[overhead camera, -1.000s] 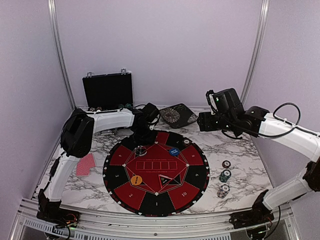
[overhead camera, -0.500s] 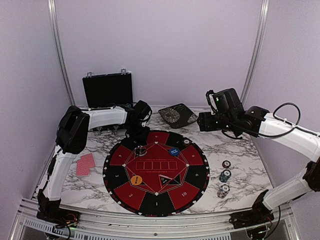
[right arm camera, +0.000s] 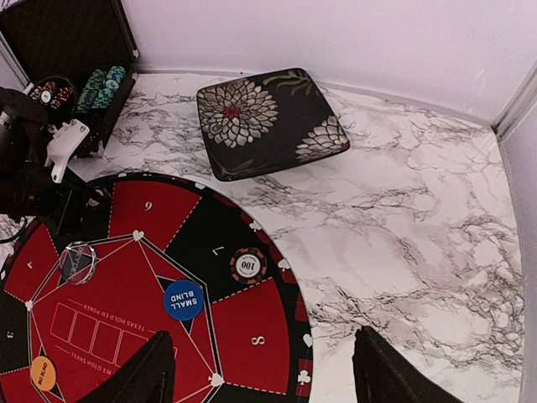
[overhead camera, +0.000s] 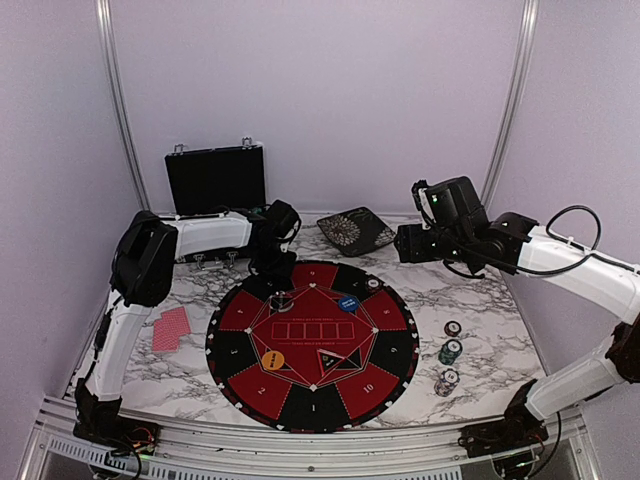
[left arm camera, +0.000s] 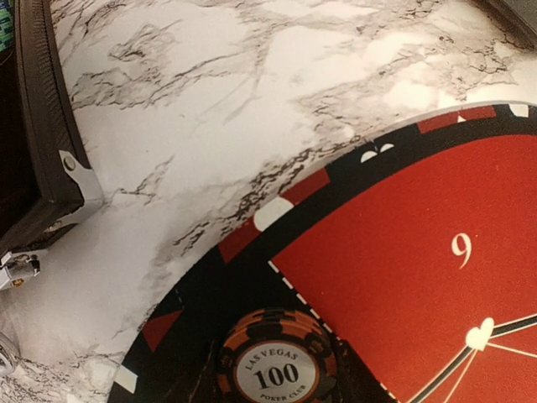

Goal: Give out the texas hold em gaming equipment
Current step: Move the poker chips pile to the dealer area.

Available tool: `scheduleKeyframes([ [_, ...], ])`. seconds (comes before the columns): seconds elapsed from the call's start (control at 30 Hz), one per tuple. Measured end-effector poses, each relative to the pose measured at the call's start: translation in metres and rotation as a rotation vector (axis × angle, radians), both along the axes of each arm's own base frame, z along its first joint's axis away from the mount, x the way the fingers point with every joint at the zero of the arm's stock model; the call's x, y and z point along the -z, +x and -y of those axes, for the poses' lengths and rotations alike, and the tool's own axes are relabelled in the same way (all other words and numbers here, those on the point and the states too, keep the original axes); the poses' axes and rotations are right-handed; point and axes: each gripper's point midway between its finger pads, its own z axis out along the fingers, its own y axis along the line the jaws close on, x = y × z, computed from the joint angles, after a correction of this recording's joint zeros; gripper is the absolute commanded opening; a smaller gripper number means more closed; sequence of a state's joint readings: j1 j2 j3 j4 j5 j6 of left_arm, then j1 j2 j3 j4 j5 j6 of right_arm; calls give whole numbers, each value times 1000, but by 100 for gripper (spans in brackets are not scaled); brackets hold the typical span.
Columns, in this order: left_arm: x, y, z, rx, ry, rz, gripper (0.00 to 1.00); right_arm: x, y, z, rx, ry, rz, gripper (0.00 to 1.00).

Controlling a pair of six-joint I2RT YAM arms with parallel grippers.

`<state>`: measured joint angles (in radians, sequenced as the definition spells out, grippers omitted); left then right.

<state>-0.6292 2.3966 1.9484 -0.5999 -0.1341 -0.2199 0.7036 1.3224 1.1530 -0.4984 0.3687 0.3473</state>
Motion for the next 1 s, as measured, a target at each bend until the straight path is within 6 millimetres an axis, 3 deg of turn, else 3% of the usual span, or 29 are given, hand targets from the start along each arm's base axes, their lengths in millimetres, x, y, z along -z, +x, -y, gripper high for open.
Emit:
scheduleKeyframes([
  [0.4,0,1,-3,0,0,-2,49,0,0,0,0,-1,-1,70],
  [0.63,-1,5,-7,5,2,1,72,2,-1,1,0,-6,-7,70],
  [1.0,-4,2,-7,38,-11,-32,93,5,-2,2,0,-16,-19,71],
])
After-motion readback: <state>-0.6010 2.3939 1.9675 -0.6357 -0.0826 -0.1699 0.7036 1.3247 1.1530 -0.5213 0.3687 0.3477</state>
